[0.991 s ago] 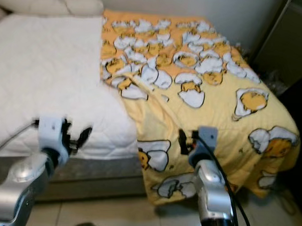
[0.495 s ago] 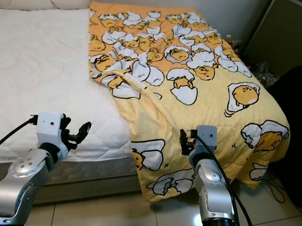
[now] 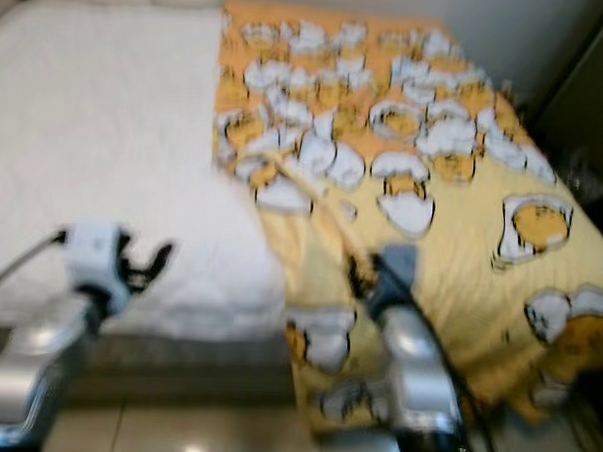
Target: Clean up the room
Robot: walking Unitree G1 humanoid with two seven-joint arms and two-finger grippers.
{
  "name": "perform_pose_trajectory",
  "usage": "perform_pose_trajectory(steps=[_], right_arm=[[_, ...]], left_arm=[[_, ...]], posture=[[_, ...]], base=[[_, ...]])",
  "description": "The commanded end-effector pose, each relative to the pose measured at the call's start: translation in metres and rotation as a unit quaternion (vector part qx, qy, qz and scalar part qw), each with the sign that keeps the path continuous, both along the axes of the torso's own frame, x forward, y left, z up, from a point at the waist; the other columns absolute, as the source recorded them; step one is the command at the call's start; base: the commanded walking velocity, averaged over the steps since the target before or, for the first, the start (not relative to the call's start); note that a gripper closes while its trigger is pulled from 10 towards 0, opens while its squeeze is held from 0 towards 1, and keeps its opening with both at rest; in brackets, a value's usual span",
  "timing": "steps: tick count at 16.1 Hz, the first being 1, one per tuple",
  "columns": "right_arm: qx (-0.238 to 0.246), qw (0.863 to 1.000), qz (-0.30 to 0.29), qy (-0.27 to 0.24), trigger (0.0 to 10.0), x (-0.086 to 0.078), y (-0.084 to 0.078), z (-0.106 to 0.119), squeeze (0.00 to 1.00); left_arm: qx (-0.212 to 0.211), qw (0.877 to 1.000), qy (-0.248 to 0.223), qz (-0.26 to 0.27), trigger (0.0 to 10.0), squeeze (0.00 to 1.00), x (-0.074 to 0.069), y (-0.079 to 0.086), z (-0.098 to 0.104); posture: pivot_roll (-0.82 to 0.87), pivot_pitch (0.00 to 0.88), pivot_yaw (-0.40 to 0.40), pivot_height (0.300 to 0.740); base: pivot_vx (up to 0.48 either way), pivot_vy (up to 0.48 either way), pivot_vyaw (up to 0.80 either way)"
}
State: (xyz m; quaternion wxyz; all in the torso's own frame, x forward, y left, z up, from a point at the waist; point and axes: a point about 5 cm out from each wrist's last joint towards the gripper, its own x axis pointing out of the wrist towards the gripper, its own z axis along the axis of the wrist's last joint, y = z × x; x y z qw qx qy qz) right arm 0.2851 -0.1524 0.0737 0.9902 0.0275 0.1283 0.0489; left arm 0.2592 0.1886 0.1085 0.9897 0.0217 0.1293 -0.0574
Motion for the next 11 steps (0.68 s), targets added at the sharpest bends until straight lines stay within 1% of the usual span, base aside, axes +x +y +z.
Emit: perform_pose_trajectory(steps=[1,7,9,10,11], right_arm=[[-0.011,1.0,-0.021,0.009,10.0,-0.0035,-0.0157,-0.0031,0.0],[-0.01,1.0,-0.02,0.013,10.0,-0.0022,-0.013,-0.0047,0.0],[-0.008,1.0,-0.018,0.021,10.0,-0.0005,-0.0139,-0.0066,0.0],[0.006,1.0,-0.015,0.024,10.0,0.0018,-0.0165,-0.0078,0.51],[0.006,0.999,-0.017,0.034,10.0,0.0051,-0.0204,-0.0102,1.0]], left_arm=[[-0.006,1.0,-0.008,-0.017,10.0,0.0,0.0018,-0.011,0.0019],[-0.004,1.0,-0.008,-0.018,10.0,0.0,-0.0006,-0.0099,0.0016],[0.004,1.0,-0.005,-0.027,10.0,0.0,-0.0009,-0.0104,0.0011],[0.014,0.999,0.0,-0.047,10.0,0.0,-0.0007,-0.0112,0.0009],[0.025,0.997,0.004,-0.067,10.0,0.0,-0.0013,-0.0119,0.0007]], posture=[[-0.02,0.0,-0.04,0.74],[-0.01,0.0,-0.046,0.74],[-0.01,0.0,-0.046,0.74],[-0.01,0.0,-0.045,0.74],[-0.01,0.0,-0.045,0.74]], base=[[0.341,0.0,0.0],[0.341,0.0,0.0],[0.0,0.0,0.0],[0.0,0.0,0.0],[0.0,0.0,0.0]])
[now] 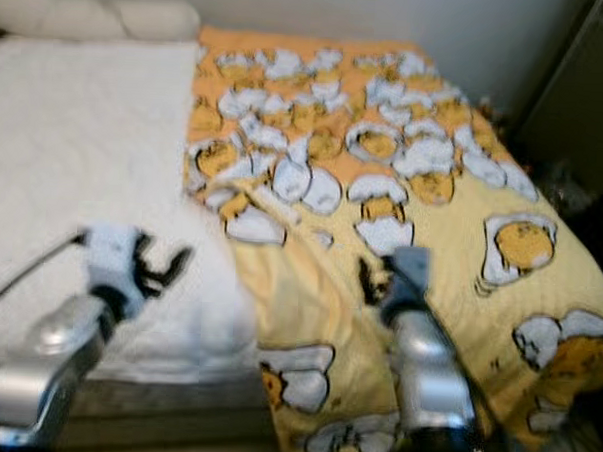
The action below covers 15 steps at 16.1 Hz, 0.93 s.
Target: Clean up the room
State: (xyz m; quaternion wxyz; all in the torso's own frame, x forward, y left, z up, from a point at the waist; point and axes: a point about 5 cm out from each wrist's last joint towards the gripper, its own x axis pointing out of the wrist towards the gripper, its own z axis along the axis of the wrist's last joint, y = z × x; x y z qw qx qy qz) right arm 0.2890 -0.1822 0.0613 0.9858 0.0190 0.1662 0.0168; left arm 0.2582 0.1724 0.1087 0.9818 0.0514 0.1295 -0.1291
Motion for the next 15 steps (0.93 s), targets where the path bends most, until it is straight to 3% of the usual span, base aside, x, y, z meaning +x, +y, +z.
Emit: perform_pose_trajectory(steps=[1,3,5,7,8,9,10,13,14,15], right_arm=[[-0.002,1.0,0.021,0.017,10.0,0.007,0.004,-0.003,1.0],[-0.017,0.999,0.031,0.032,10.0,0.012,0.0,-0.007,1.0],[-0.032,0.995,0.061,0.067,10.0,0.025,-0.008,-0.016,1.0],[-0.037,0.994,0.073,0.079,10.0,0.03,-0.008,-0.018,1.0],[-0.054,0.987,0.101,0.11,10.0,0.034,-0.004,-0.026,1.0],[-0.065,0.983,0.114,0.126,10.0,0.034,-0.001,-0.03,0.14],[-0.07,0.98,0.123,0.138,10.0,0.034,0.002,-0.033,0.0],[-0.109,0.977,0.095,0.156,10.0,0.035,-0.002,-0.038,0.0],[-0.125,0.975,0.083,0.162,8.1,0.034,-0.004,-0.039,0.0],[-0.122,0.976,0.077,0.165,5.1,0.033,-0.004,-0.041,0.0]], left_arm=[[0.023,0.999,0.01,-0.027,10.0,0.0,-0.003,0.003,0.0],[0.038,0.997,0.018,-0.067,10.0,0.0,-0.006,0.001,0.0],[0.057,0.984,0.046,-0.164,10.0,0.0,-0.015,-0.004,0.002],[0.065,0.979,0.053,-0.186,10.0,0.0,-0.018,-0.003,0.004],[0.074,0.973,0.061,-0.211,10.0,0.0,-0.021,-0.001,0.009],[0.076,0.969,0.066,-0.224,10.0,0.0,-0.024,-0.001,0.013],[0.078,0.965,0.074,-0.24,10.0,0.0,-0.027,0.0,0.016],[0.076,0.952,0.094,-0.281,10.0,0.0,-0.04,-0.002,0.025],[0.075,0.949,0.101,-0.29,10.0,0.0,-0.045,-0.004,0.028],[0.077,0.946,0.107,-0.295,10.0,0.0,-0.049,-0.004,0.028]], posture=[[0.0,0.0,-0.039,0.74],[0.0,0.0,-0.032,0.74],[0.02,0.0,-0.014,0.74],[0.03,0.0,-0.003,0.74],[0.05,0.0,0.013,0.74],[0.07,0.0,0.019,0.74],[0.08,0.0,0.025,0.74],[0.11,0.0,0.035,0.74],[0.12,0.0,0.033,0.74],[0.13,0.032,0.033,0.74]], base=[[0.0,0.0,0.0],[0.0,0.0,0.0],[0.0,0.0,0.0],[0.0,0.0,0.0],[0.0,0.0,0.0],[0.0,0.0,0.0],[0.0,0.0,0.0],[0.0,0.0,0.0],[0.0,0.0,0.0],[0.0,0.0,0.0]])
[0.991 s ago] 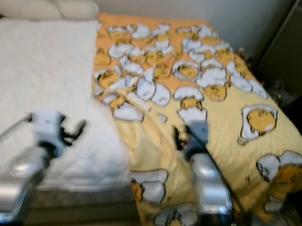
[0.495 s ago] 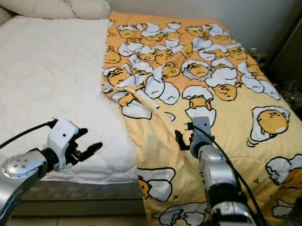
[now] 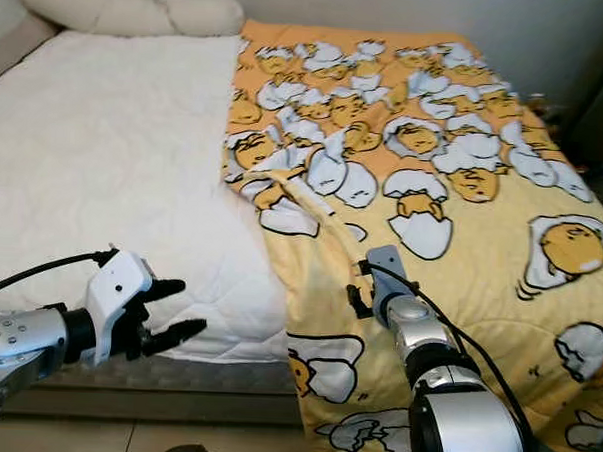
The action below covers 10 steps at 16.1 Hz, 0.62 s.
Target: Clean up the room
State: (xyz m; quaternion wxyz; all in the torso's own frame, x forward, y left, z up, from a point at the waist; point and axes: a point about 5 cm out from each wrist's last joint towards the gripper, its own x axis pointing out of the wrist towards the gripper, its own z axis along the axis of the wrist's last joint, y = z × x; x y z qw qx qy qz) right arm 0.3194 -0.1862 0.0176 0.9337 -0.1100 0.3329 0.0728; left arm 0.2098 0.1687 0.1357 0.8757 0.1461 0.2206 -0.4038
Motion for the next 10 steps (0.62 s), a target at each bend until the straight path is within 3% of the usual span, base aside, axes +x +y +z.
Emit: perform_pose_trajectory(steps=[1,2,3,4,10], right_arm=[[0.0,1.0,-0.006,-0.006,4.5,0.003,0.0,0.003,0.0],[-0.003,1.0,-0.007,-0.006,3.3,0.003,0.0,0.003,0.0],[-0.01,1.0,-0.016,-0.007,0.4,0.003,-0.004,0.003,0.0],[-0.009,1.0,-0.024,-0.006,0.0,0.003,-0.008,0.004,0.0],[-0.001,0.999,-0.05,-0.003,0.0,0.003,-0.019,0.005,0.0]], left_arm=[[0.005,1.0,0.004,-0.006,10.0,0.0,-0.003,-0.001,0.003],[0.006,1.0,0.004,-0.006,10.0,0.0,-0.004,-0.001,0.004],[0.005,1.0,0.005,0.0,10.0,0.0,-0.006,0.001,0.006],[0.004,1.0,0.008,0.005,10.0,0.0,-0.008,0.001,0.006],[0.002,1.0,0.014,0.006,10.0,0.0,-0.011,-0.002,0.006]], posture=[[0.14,0.05,0.03,0.74],[0.14,0.05,0.03,0.74],[0.15,0.067,0.026,0.74],[0.15,0.072,0.024,0.74],[0.14,0.067,0.022,0.74]], base=[[0.0,0.0,0.0],[0.0,0.0,0.0],[0.0,0.0,0.0],[0.0,0.0,0.0],[0.0,0.0,0.0]])
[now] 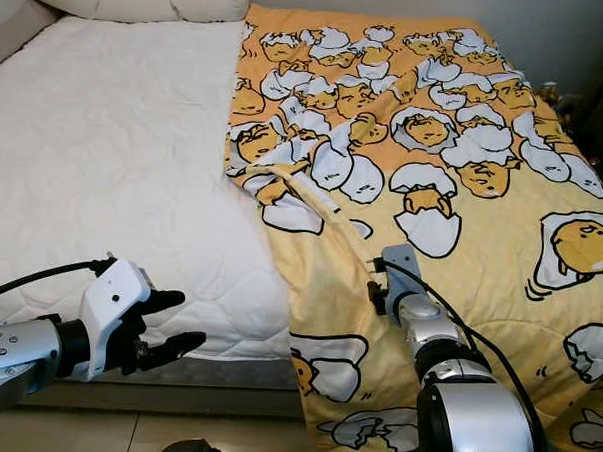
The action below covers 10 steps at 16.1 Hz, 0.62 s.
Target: Clean up the room
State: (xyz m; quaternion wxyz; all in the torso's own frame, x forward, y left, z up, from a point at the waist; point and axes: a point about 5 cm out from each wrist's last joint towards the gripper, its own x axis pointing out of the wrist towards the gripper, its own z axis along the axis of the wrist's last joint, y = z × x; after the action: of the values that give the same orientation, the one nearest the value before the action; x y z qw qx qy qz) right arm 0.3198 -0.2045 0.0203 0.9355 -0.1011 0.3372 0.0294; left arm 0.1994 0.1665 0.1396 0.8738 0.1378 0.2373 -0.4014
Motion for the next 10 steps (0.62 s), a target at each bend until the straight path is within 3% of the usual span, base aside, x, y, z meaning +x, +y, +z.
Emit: perform_pose_trajectory(steps=[1,10], right_arm=[[0.012,1.0,-0.016,0.003,0.0,0.0,-0.003,0.0,0.0],[0.063,0.997,-0.033,0.033,0.0,-0.011,-0.005,-0.011,0.0]], left_arm=[[0.002,1.0,-0.003,-0.001,10.0,0.0,-0.001,0.0,0.003],[0.003,1.0,0.005,-0.009,10.0,0.0,-0.002,-0.001,0.003]], posture=[[0.14,0.069,0.023,0.74],[0.14,0.072,0.034,0.74]], base=[[0.0,0.0,0.0],[0.0,0.0,0.0]])
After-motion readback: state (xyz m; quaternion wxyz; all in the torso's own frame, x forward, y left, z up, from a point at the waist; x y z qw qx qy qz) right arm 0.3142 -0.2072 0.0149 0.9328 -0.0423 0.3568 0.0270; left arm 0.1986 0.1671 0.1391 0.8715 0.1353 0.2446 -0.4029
